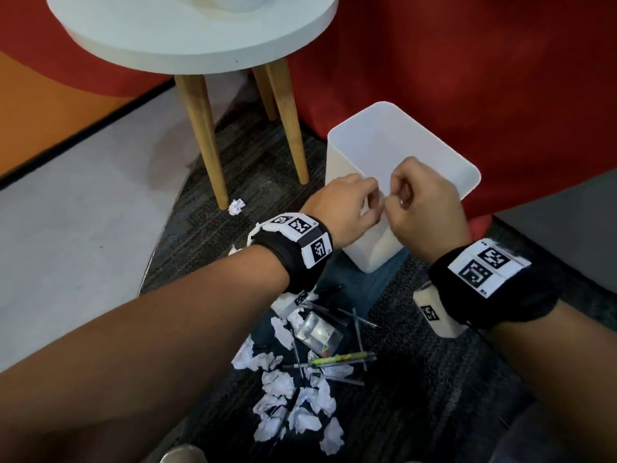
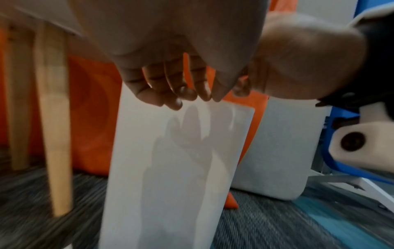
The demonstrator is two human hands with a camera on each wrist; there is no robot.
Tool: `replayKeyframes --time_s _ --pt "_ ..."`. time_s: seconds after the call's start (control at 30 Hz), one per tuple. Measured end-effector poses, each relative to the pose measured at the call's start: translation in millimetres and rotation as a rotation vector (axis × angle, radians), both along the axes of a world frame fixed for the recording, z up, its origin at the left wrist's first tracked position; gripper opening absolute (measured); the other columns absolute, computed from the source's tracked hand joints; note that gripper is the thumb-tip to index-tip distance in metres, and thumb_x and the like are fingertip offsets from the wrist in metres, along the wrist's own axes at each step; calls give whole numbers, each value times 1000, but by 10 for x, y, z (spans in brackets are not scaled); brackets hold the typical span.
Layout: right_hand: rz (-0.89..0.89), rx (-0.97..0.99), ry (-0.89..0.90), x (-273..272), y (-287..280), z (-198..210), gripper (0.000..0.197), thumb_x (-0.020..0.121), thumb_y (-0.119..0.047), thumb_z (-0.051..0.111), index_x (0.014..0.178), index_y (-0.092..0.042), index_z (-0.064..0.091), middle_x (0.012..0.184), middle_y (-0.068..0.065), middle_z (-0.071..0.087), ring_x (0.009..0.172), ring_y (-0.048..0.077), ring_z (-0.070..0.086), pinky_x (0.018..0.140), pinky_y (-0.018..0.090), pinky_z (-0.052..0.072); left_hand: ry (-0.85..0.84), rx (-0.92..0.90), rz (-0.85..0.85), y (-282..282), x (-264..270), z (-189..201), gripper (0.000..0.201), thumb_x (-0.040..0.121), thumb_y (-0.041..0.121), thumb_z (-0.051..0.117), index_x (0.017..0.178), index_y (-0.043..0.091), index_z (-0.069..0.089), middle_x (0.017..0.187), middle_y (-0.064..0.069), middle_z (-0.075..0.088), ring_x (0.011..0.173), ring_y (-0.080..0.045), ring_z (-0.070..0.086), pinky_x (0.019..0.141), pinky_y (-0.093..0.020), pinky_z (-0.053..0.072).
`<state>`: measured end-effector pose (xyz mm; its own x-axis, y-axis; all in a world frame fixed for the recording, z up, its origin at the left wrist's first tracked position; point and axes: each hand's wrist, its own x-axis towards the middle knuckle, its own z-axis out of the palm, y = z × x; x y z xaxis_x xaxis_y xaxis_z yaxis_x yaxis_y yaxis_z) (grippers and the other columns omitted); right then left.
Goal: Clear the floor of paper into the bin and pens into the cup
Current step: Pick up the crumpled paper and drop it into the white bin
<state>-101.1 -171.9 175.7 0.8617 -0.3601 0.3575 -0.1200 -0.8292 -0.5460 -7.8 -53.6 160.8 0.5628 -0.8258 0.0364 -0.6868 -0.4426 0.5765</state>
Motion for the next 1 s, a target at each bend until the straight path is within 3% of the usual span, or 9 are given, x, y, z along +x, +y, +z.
replayKeyframes --time_s 0.1,0.2,0.3,0.4,0.57,0.8,0.87,1.0 --pt "192 -28 161 6 370 -236 19 74 -8 58 73 -17 42 66 -6 43 60 21 42 54 36 38 77 199 40 222 25 -209 5 86 18 53 88 22 50 95 -3 59 92 -24 59 72 -28 40" --pt "335 -105 489 26 623 -607 21 77 -18 58 76 -22 37 73 -7 48 66 22 46 59 34 40 140 364 50 447 62 -528 4 86 20 50 89 22 50 104 -8 63 97 -29 60 71 -29 41" --pt "387 -158 753 83 682 -1064 16 82 -25 54 79 -26 38 83 -6 53 75 22 55 63 33 44 202 510 119 669 110 -958 12 89 26 51 97 19 57 106 -11 64 96 -32 60 75 -33 47" --pt "388 -133 917 135 673 -1485 11 85 -29 54 87 -27 44 93 -2 57 86 26 59 69 33 48 263 670 72 892 64 -1395 18 90 20 53 106 13 59 109 -14 64 95 -31 59 77 -36 50" --pt "338 -112 1079 256 681 -1990 17 88 -29 58 104 -23 55 110 4 62 98 27 59 86 38 51 275 809 -78 1127 -132 -1907 35 91 19 61 122 7 52 121 -17 56 107 -35 56 86 -41 50" --pt "336 -73 1111 382 804 -2375 32 87 -21 59 118 -30 58 121 4 60 108 27 58 89 37 50 339 879 -105 1248 -390 -2274 73 85 18 72 143 10 29 144 -21 31 119 -43 49 93 -48 49" --pt "339 -77 1125 376 840 -2429 34 88 -18 57 120 -31 60 124 5 58 112 28 57 92 38 50 334 892 -91 1267 -437 -2318 67 84 15 72 138 11 32 142 -20 28 118 -44 47 89 -50 50" --pt "341 -142 1144 347 871 -2476 34 89 -10 54 120 -21 62 124 9 58 114 31 57 94 41 50 255 875 -137 1297 -430 -2338 33 91 1 51 123 5 44 130 -21 37 106 -42 53 79 -47 50"
